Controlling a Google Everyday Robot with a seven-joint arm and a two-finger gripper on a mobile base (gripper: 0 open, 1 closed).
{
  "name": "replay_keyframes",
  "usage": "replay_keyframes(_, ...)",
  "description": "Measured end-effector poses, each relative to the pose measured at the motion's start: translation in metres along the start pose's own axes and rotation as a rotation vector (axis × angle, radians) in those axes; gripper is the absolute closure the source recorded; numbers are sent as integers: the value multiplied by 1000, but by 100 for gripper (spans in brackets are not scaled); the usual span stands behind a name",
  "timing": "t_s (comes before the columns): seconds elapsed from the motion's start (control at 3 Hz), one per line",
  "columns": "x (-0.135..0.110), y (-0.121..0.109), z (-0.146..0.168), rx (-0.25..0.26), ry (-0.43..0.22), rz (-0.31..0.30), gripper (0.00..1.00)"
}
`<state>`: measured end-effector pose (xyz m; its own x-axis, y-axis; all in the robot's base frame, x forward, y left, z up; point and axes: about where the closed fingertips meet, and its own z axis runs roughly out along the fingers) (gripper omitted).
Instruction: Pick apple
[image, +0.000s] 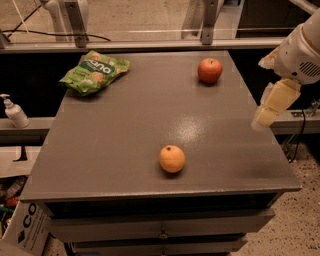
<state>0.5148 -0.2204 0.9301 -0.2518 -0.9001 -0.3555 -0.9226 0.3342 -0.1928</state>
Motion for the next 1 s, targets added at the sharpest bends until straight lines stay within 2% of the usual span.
replay_keyframes(0.33, -6, -22, 16, -1, -62, 42, 0)
replay_keyframes(1.0, -14, -64, 31, -5, -306, 148, 0)
